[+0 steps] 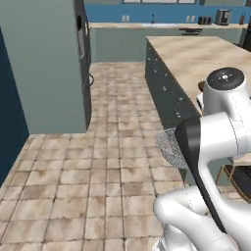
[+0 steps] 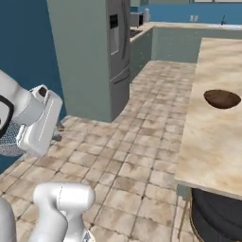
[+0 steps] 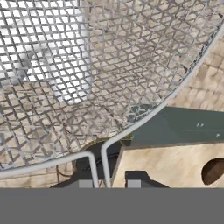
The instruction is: Open the cabinet and setup a tea strainer by placing it in the bowl upright.
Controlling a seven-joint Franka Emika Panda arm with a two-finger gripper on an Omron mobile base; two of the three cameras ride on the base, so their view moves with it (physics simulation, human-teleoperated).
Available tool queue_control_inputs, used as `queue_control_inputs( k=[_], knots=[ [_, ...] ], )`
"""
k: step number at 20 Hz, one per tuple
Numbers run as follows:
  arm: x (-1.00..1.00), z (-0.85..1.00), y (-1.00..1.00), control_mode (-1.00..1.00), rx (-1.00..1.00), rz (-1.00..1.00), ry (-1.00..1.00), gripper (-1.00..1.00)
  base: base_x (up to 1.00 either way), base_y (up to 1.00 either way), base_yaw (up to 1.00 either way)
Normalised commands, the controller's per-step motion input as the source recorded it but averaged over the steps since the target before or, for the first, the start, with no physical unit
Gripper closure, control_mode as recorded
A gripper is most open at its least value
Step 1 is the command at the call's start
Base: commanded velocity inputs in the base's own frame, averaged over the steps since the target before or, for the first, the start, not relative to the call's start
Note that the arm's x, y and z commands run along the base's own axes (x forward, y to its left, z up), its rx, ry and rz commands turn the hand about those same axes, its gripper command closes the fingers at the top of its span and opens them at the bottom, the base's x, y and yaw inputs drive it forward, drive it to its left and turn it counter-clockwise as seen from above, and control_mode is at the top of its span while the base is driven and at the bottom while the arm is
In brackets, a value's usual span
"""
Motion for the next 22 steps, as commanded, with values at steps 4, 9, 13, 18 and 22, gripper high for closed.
queue_control_inputs(
  k=[4,9,13,18,22],
  knots=[
    [0.00,0.00,0.00,1.00,0.00,0.00,0.00,1.00,0.74,0.49,-0.79],
    [0.00,0.00,0.00,1.00,0.00,0.00,0.00,1.00,0.70,0.68,-0.71],
    [0.00,0.00,0.00,1.00,0.00,0.00,0.00,1.00,0.49,0.91,-0.62],
    [0.00,0.00,0.00,1.00,0.00,0.00,0.00,1.00,0.54,0.72,-0.69],
    [0.00,0.00,0.00,1.00,0.00,0.00,0.00,1.00,0.61,0.62,-0.73]
  ],
)
